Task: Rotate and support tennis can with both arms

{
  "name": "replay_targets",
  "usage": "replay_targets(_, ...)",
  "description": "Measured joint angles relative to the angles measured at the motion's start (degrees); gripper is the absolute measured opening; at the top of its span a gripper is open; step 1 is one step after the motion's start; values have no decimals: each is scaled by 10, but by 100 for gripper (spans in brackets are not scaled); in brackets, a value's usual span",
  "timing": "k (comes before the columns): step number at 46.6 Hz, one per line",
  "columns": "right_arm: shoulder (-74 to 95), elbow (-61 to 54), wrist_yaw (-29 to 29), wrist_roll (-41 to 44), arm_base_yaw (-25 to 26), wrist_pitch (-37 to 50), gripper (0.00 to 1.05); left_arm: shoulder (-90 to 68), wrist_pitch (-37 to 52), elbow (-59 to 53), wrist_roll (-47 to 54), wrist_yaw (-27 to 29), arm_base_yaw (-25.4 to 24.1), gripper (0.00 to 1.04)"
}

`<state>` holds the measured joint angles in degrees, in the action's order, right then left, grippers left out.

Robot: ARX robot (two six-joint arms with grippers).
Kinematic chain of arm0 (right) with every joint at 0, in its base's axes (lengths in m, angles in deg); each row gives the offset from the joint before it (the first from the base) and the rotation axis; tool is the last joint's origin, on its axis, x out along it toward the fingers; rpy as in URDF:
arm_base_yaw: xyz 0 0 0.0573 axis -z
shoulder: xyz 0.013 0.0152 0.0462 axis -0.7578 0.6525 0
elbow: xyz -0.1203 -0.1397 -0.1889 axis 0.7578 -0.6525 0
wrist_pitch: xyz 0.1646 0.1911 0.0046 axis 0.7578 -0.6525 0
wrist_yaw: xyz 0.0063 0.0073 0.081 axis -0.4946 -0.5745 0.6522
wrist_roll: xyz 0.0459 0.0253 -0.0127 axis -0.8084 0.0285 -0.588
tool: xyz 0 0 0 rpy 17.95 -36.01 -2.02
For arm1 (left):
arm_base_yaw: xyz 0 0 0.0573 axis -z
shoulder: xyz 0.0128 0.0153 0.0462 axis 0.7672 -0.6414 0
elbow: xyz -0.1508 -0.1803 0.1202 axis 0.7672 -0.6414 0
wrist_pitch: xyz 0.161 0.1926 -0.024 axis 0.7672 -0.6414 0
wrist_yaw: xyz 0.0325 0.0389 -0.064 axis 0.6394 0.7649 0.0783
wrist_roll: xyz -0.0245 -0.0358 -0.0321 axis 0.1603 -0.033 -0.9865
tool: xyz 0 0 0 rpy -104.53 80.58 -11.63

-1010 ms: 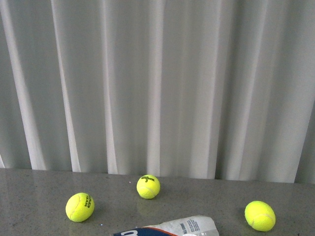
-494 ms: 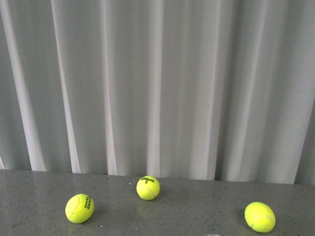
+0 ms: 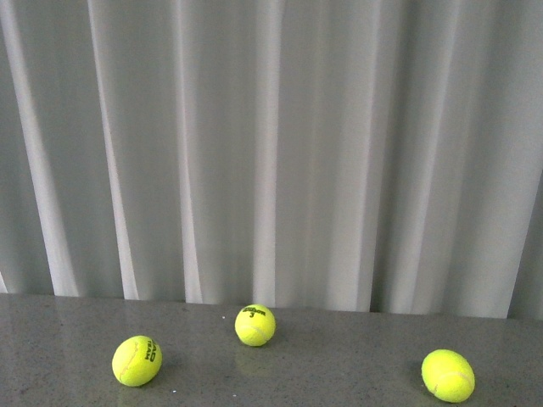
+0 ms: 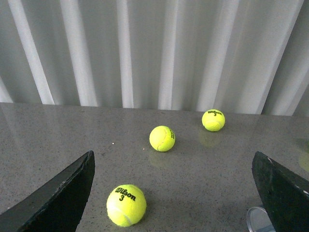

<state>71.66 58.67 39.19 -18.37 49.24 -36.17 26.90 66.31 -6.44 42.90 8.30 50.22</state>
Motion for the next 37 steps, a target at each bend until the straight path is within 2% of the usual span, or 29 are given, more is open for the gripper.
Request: replay_targets(37, -159, 0, 0, 0, 0, -156, 3, 0, 0, 0, 0, 0, 0, 98)
